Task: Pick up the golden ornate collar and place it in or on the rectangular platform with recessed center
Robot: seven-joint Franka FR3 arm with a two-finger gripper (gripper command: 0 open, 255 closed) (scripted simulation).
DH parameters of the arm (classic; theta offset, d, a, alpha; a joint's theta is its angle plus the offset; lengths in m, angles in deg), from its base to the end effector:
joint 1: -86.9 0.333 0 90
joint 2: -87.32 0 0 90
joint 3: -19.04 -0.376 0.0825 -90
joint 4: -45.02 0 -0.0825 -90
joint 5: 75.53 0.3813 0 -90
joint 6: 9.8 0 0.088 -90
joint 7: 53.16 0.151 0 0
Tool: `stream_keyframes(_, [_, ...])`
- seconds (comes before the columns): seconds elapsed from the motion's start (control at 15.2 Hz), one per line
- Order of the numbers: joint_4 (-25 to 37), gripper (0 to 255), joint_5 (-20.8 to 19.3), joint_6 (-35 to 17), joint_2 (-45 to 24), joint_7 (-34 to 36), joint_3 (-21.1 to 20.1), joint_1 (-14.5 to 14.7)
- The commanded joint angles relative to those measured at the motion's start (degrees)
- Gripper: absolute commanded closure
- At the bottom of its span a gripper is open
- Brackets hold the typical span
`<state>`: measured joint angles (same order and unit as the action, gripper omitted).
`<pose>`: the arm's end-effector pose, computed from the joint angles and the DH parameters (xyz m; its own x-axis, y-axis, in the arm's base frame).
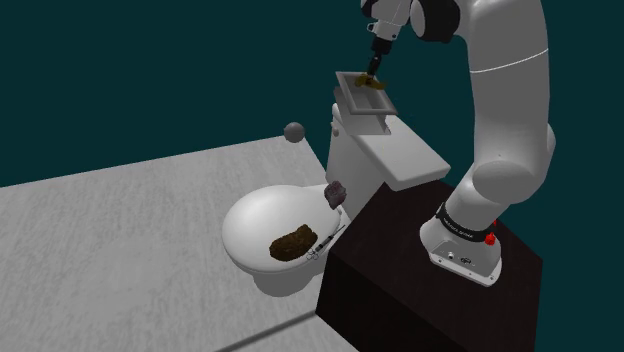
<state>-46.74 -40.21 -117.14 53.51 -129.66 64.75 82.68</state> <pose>0.5477 -0.4177 0.3638 0.9521 0.2836 0.1144 0.2993 -0.9409 -0.1585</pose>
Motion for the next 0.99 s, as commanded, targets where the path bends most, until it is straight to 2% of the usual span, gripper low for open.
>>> stream_keyframes(0.0, [0.0,0,0.0,0.0,-0.1,0.0,-0.1,0.0])
stream_keyframes(0.2, [-0.2,0,0.0,-0.1,-0.1,-0.1,0.0,0.0])
stream_keyframes(0.46, [4.6,0,-2.0,5.7,1.7,1.3,1.2,-1.1])
stream_keyframes(0.92, [4.6,0,-2.0,5.7,1.7,1.3,1.3,-1.1])
